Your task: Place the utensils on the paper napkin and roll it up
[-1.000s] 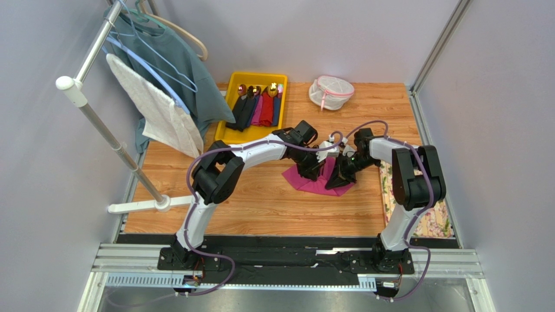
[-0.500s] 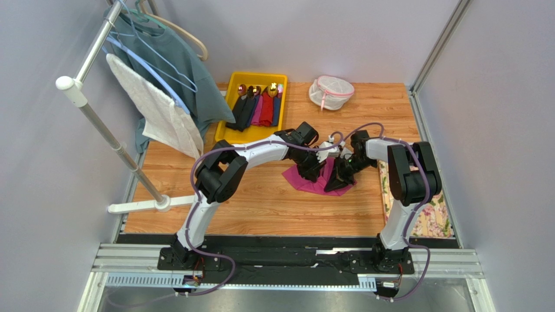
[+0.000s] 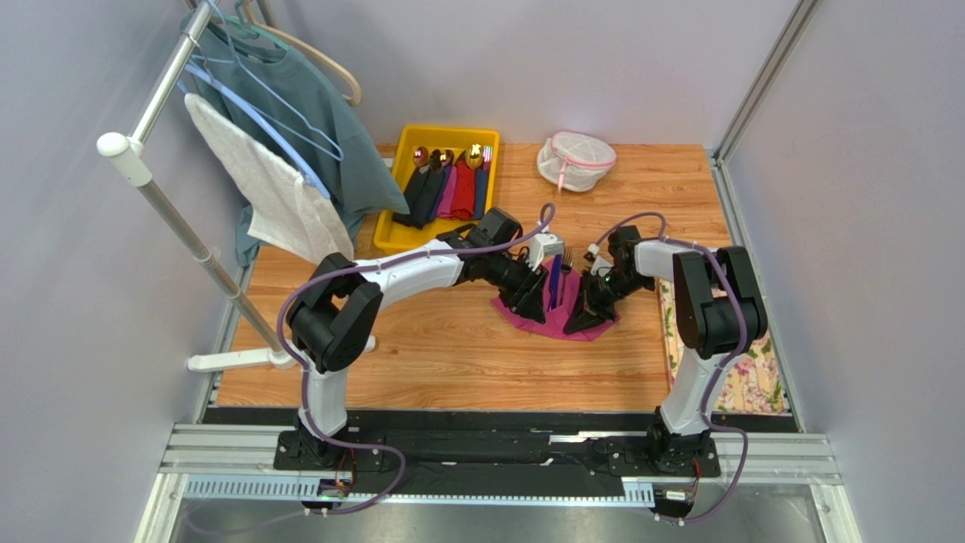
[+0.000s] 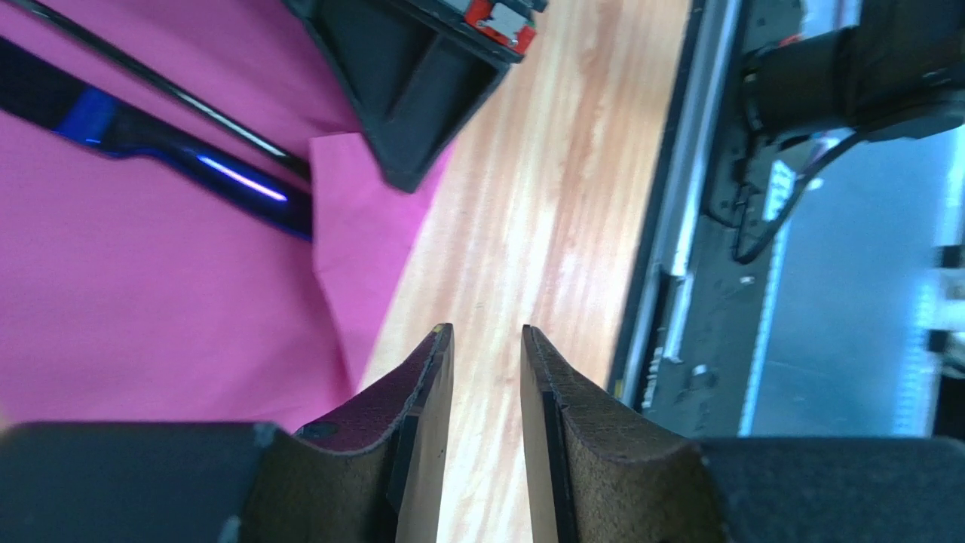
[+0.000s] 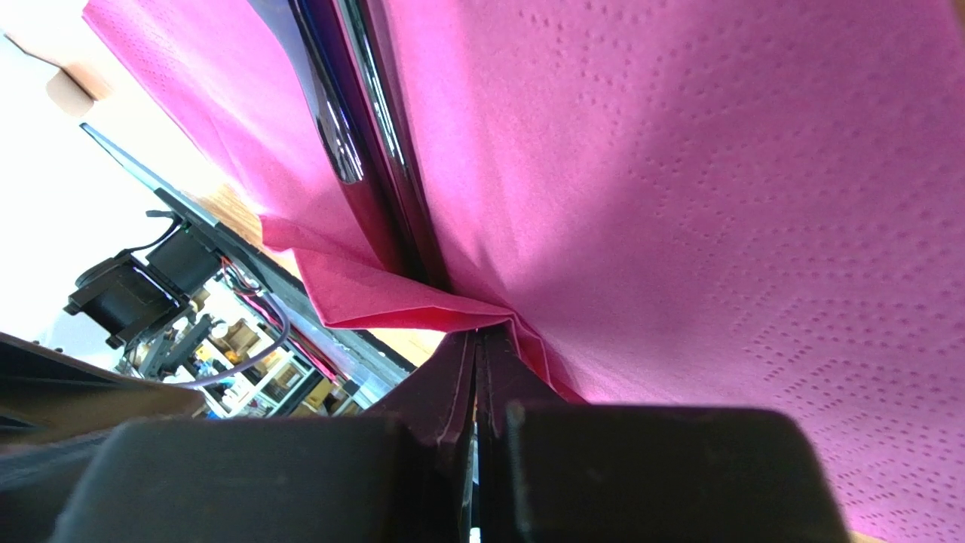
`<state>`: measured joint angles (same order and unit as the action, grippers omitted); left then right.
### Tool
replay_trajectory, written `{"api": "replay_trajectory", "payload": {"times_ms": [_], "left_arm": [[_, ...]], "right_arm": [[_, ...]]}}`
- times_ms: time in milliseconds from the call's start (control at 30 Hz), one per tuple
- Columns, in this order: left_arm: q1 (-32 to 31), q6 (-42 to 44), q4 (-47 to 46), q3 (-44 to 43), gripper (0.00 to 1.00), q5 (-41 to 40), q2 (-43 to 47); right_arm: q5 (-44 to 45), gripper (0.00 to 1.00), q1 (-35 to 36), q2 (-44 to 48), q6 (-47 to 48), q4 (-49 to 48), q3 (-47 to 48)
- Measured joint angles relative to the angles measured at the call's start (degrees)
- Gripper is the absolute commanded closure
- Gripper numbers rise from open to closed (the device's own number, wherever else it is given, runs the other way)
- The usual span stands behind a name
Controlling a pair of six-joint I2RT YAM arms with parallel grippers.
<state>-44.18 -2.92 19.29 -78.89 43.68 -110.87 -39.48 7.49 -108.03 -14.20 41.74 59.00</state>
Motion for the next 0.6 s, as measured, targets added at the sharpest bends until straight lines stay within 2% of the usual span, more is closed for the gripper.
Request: {"api": "replay_trajectory", "payload": {"times_ms": [133, 233, 600], "left_arm": [[-0.1, -6.0, -3.1, 2.0, 0.56, 1.9, -0.3], [-0.2, -10.9, -5.6, 2.2, 0.48, 3.6, -1.9], [0.0, -23.3, -10.7, 0.7, 0.47, 7.5, -12.0]], "right_arm": [[0.4, 0.99, 0.2, 0.0, 0.0, 0.4, 0.3], [0.6, 0.99, 0.2, -0.2, 0.0, 0.7, 0.6], [1.1, 0.99, 0.3, -0.3, 0.0, 1.2, 1.1]]}}
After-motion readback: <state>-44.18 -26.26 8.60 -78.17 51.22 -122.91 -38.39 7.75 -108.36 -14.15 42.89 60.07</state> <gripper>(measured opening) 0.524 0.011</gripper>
